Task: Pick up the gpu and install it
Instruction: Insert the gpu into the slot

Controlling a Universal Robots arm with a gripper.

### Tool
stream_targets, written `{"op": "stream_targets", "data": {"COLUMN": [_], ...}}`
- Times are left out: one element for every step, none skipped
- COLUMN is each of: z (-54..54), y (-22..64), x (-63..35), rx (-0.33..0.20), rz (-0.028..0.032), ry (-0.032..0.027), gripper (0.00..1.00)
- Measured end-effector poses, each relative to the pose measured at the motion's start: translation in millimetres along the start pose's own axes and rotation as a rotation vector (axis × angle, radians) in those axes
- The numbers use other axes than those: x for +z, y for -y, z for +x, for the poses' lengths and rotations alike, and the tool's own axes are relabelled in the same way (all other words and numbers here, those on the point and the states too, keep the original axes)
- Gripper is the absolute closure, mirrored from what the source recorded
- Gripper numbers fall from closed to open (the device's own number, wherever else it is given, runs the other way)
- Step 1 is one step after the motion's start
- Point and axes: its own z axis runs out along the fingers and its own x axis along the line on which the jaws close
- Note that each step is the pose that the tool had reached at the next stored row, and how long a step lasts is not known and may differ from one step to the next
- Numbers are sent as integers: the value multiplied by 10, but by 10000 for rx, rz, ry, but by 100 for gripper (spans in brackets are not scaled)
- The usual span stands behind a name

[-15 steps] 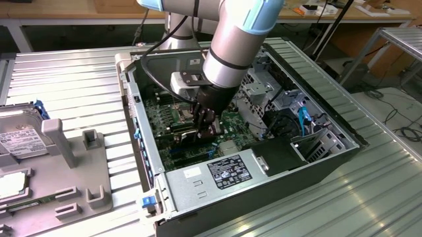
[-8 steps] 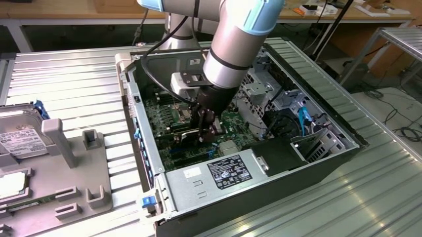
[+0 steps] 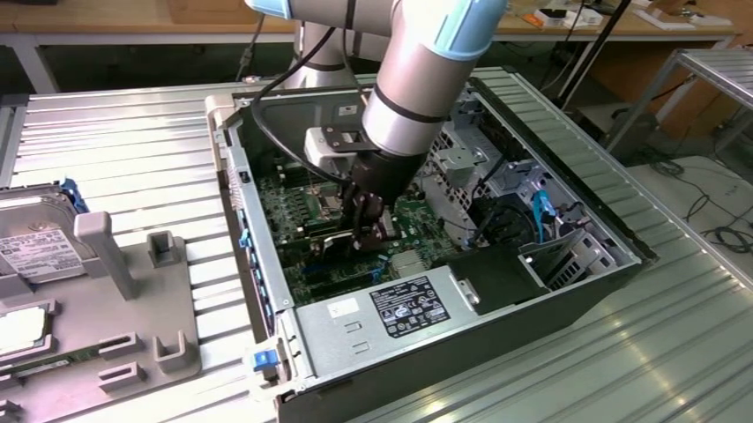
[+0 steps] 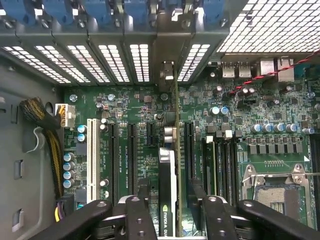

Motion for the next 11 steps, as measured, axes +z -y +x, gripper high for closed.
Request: {"op": "stream_targets", "data": {"z": [-1, -1, -2, -3, -4, -5, -6, -8, -8, -8, -7], "y": [-3, -8, -10, -16, -22, -28, -40, -52, -51, -51, -51], "x": [-16, -51, -81, -137, -178, -226, -306, -374, -374, -374, -375], "rx": [42, 53, 54, 61, 61, 61, 60, 61, 60, 60, 60], "rz": [3, 0, -7, -17, -17, -17, -17, -22, -21, -20, -21], "ry": [10, 8, 13, 9, 12, 12, 12, 10, 12, 12, 11], "gripper": [56, 56, 56, 56, 56, 56, 56, 56, 58, 65, 77]}}
